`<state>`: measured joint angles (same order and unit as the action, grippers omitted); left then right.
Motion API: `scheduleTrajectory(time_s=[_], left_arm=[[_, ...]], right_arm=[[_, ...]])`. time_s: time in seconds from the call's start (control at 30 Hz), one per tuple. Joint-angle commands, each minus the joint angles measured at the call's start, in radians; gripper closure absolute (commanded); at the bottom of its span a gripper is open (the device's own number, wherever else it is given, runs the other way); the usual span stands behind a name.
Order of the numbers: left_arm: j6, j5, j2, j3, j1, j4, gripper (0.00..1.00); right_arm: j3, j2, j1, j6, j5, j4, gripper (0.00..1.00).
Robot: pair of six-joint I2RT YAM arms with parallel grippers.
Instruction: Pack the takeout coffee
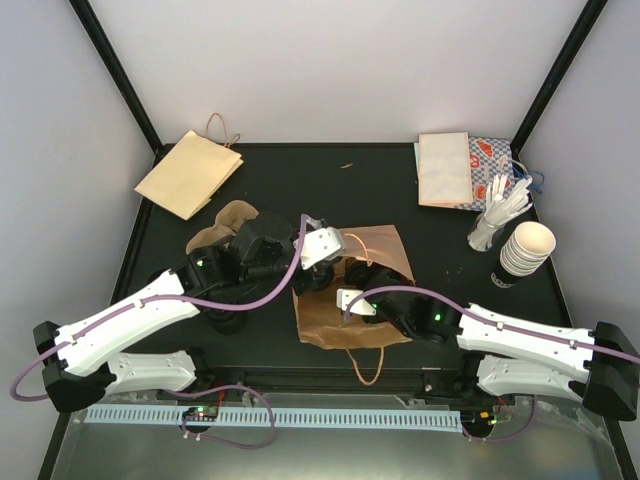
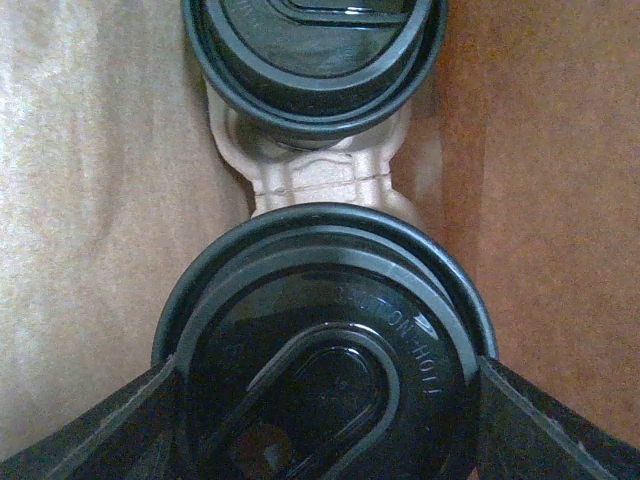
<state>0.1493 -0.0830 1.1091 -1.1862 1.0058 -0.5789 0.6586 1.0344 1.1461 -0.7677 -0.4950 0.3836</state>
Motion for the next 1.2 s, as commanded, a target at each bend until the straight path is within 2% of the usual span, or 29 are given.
scheduleTrajectory(time_s=[0.0,0.6,0.73,0.87,1.0,1.17], left_arm=[[-0.034,-0.035,-0.029,-0.017,0.018,-0.014,0.98],[-0.073,-0.044,-0.011,-0.039,0.028,-0.022,0.99],[-0.073,-0.044,-0.009,-0.042,0.028,-0.02,0.95],[-0.079,-0.046,-0.017,-0.046,0.028,-0.02,0.86],[-0.085,-0.05,-0.035,-0.047,0.028,-0.019,0.71],[-0.108,-0.057,-0.054,-0.069,0.028,-0.027,0.39]], right_arm=[[0.005,-0.015,0.008,0.02,-0.021,-0.011,0.43],[-0.002,-0.014,0.009,0.044,-0.003,-0.006,0.43],[-0.004,-0.012,0.009,0.046,-0.001,-0.006,0.43],[-0.005,-0.008,0.009,0.051,0.003,-0.005,0.43],[-0.007,-0.009,0.009,0.053,0.006,-0.003,0.43],[-0.006,-0.009,0.009,0.053,0.004,-0.003,0.43]])
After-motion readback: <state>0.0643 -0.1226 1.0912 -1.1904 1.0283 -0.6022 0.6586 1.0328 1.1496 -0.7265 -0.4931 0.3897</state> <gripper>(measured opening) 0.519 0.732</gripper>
